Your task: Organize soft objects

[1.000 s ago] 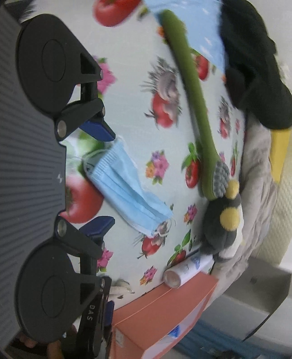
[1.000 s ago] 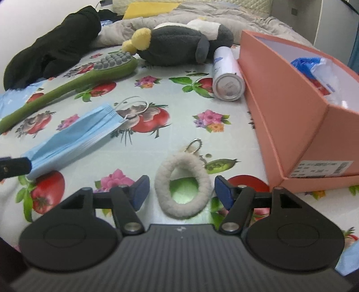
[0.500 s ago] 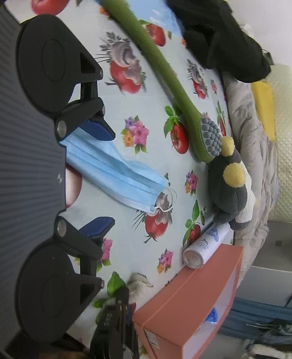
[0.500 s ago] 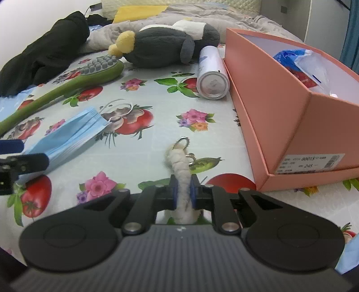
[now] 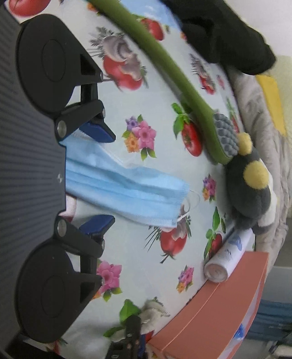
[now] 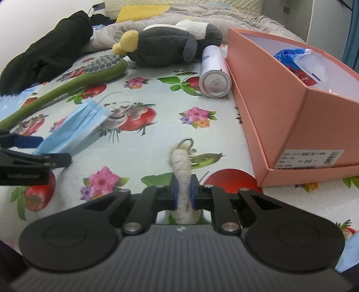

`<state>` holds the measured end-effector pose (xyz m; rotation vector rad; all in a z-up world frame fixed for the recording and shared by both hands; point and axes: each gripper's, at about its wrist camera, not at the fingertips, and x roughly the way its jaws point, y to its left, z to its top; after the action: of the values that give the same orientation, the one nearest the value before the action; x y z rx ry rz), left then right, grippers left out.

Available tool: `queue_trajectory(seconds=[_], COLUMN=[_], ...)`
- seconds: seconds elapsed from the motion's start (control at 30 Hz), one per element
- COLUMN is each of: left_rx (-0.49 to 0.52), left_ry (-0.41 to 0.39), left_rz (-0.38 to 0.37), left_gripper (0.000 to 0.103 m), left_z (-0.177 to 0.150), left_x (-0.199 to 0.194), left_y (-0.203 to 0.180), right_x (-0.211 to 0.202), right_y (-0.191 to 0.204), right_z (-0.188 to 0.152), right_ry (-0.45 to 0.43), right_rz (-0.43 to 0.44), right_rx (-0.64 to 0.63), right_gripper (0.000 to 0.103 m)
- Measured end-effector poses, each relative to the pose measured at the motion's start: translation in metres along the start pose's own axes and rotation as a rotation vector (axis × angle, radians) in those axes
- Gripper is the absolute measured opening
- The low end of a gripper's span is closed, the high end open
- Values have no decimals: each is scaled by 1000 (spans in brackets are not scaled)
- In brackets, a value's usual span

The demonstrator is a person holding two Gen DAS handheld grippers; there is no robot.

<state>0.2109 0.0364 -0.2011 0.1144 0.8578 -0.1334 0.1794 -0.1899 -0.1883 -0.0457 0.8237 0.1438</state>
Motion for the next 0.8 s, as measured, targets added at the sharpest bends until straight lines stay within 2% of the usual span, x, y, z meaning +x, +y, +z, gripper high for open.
queue_trajectory(seconds=[0.17,0.23,0.33,0.8], left_rx=[18,0,-2,-217], left_ry=[10,20,33,34], left_rz=[-13,-32,-44,-90], left_gripper=[46,28,13,11], left_z=[7,10,11,1], left_x=[4,4,1,-26], left_y=[-4,-4,-8,-2], right_x=[1,2,1,-8], right_y=[2,2,3,6], right_z=[4,5,5,19], right_ry=[16,20,24,50], right_rz=[20,26,33,72], right_rx=[17,31,34,31], right_gripper=[13,13,13,12])
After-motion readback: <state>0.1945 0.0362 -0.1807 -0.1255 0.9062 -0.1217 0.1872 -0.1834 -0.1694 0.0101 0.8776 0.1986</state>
